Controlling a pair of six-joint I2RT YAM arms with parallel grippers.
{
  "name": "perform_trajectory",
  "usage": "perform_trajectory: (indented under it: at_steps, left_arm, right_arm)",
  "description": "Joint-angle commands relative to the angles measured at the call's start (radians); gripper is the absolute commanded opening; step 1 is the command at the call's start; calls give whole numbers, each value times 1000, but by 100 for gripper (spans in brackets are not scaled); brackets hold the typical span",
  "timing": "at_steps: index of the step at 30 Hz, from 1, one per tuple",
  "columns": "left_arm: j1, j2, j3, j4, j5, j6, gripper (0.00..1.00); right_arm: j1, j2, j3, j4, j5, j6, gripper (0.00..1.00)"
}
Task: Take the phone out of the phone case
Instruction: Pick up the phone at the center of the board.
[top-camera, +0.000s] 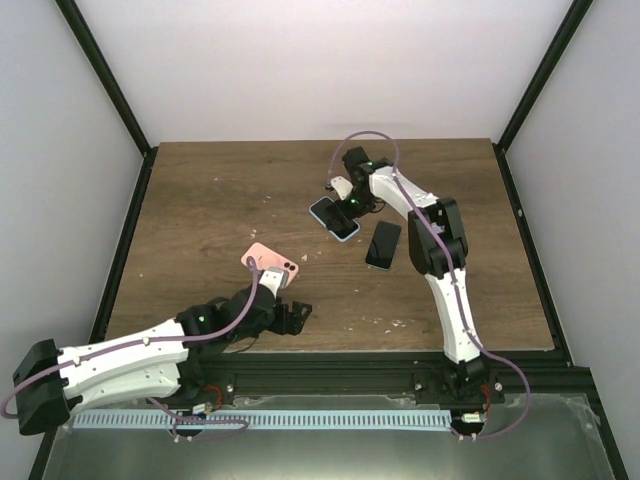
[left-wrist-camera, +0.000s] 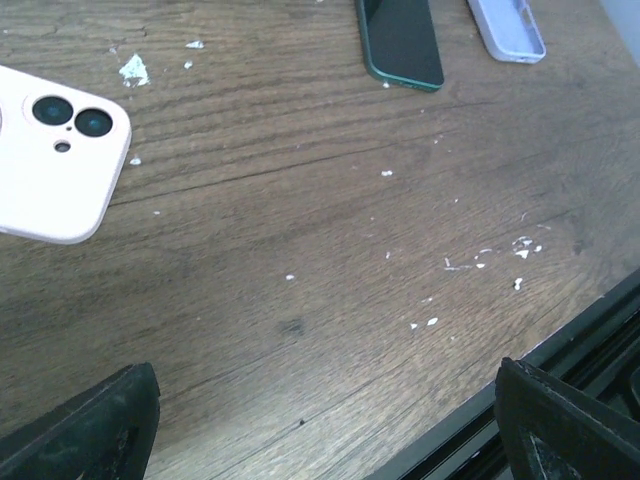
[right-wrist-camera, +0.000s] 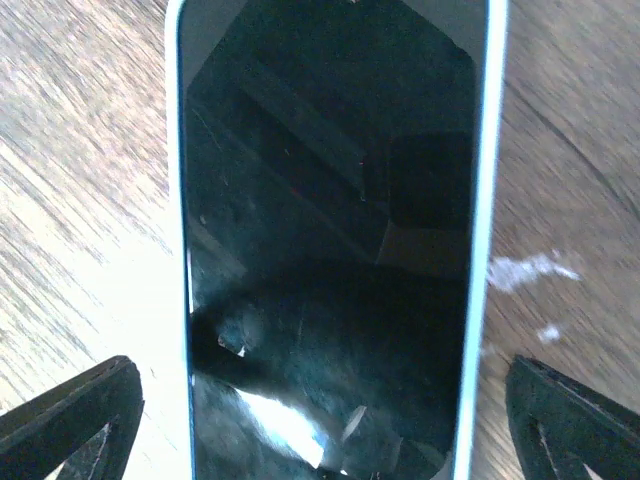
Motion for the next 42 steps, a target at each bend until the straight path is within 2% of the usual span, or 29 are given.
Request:
perform_trajectory:
  at_steps: [1,7,18,27,32,35,39,42]
  left_arm:
    - [7,-13,-7,61,2,-11,93]
    - [7,-26,-12,45,1,-24,92]
    - [7,-79,-55,50,-22,-77,90]
    - [7,-41,-36,39,-33,-94,88]
    - [7,-39,-40,45,-45,-101,87]
    - [7,-42,-43,48,-79,-115,86]
    - [9,-46,-12,17,-171,-129,86]
    - [34,-46,5,19,-203,-131,86]
  right_arm:
    - [41,81,112,-102,-5,-11,100]
    - [86,143,89,-120,168,31,100]
    - [114,172,10,-145,248,19,90]
    - [137,195,-41,-153,282,10,82]
    - [139,195,-49,-169,280,1,62]
    - [136,146,-48,-180,222,-21,52]
    - [134,-29,-125,-111,125,-10,49]
    - [135,-170,-243,-32,37,17,48]
